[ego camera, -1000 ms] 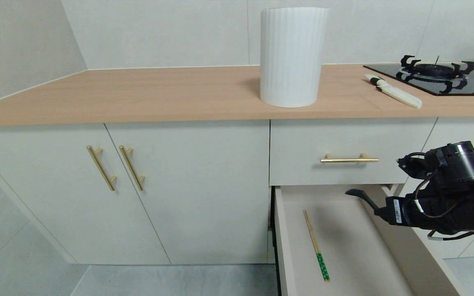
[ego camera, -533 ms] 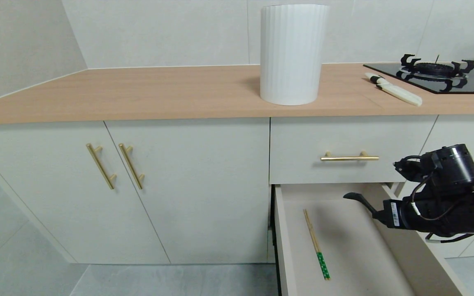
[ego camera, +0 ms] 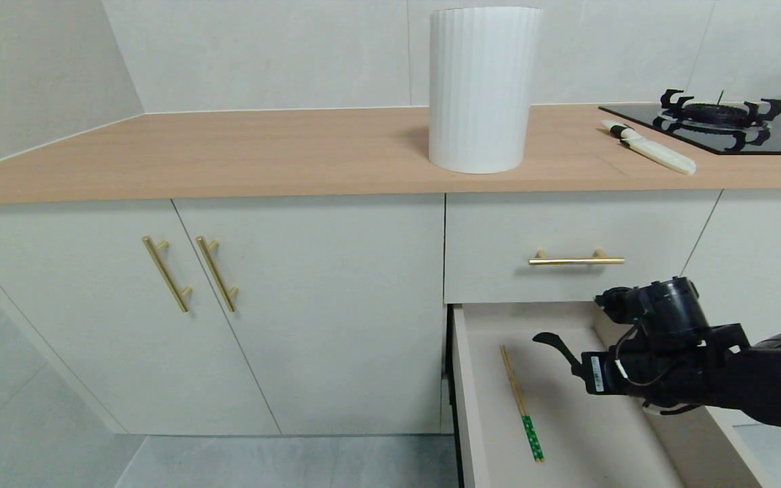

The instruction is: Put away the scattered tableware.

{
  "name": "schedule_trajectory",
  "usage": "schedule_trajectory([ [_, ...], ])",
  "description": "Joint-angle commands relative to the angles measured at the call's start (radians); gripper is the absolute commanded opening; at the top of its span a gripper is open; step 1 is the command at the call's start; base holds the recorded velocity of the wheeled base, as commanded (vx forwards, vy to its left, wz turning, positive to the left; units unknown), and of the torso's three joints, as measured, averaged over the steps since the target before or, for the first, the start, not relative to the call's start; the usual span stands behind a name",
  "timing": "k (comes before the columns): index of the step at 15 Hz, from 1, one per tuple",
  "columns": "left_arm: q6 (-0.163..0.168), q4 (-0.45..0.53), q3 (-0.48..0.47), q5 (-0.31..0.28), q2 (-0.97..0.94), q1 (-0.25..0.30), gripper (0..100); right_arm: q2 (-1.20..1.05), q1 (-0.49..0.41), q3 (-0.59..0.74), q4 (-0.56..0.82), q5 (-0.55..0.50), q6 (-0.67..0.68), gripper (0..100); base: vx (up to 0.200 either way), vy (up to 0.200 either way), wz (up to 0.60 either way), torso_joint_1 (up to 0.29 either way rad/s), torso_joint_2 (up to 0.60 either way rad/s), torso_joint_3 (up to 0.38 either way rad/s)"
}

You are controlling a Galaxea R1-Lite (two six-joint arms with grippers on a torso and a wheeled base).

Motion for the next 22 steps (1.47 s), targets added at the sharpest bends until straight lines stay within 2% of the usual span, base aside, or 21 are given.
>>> schedule_trajectory([
  [1,0.0,0.001,0.0,0.0,0.001,0.001,100,0.176,0.004,0.012,-0.08,-0.032,0.006,0,0.0,0.0,0.0,0.0,0.0,0.0],
  [4,0.0,0.0,0.0,0.0,0.001,0.001,100,0.271,0.006,0.013,-0.175,-0.113,0.006,0,0.0,0.0,0.0,0.0,0.0,0.0],
  [12,0.0,0.0,0.0,0.0,0.001,0.001,100,0.347,0.01,0.006,-0.181,-0.129,0.016,0,0.0,0.0,0.0,0.0,0.0,0.0],
  [22,0.0,0.0,0.0,0.0,0.001,-0.001,100,0.418,0.012,0.006,-0.265,-0.156,0.018,0,0.0,0.0,0.0,0.0,0.0,0.0],
])
